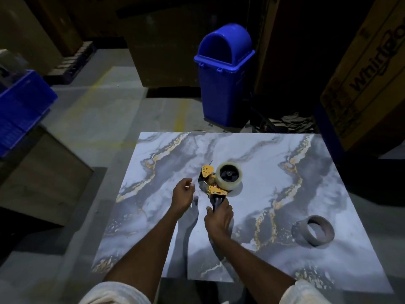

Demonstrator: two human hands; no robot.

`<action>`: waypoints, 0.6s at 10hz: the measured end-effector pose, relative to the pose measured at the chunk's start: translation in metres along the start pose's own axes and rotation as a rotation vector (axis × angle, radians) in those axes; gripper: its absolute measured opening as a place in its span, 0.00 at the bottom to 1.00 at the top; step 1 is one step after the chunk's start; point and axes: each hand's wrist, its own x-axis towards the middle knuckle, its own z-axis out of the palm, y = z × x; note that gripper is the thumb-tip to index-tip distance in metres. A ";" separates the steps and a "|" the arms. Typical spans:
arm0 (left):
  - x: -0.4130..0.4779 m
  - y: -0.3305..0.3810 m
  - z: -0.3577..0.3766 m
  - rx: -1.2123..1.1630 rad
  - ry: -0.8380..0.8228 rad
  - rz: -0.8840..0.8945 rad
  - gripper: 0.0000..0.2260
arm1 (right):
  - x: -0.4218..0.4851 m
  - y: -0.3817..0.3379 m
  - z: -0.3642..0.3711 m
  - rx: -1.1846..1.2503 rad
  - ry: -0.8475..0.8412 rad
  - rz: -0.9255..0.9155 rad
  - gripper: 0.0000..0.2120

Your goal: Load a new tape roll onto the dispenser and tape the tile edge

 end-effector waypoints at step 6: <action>-0.032 -0.008 0.000 0.460 -0.005 0.169 0.25 | 0.004 0.021 -0.030 -0.145 -0.066 -0.186 0.25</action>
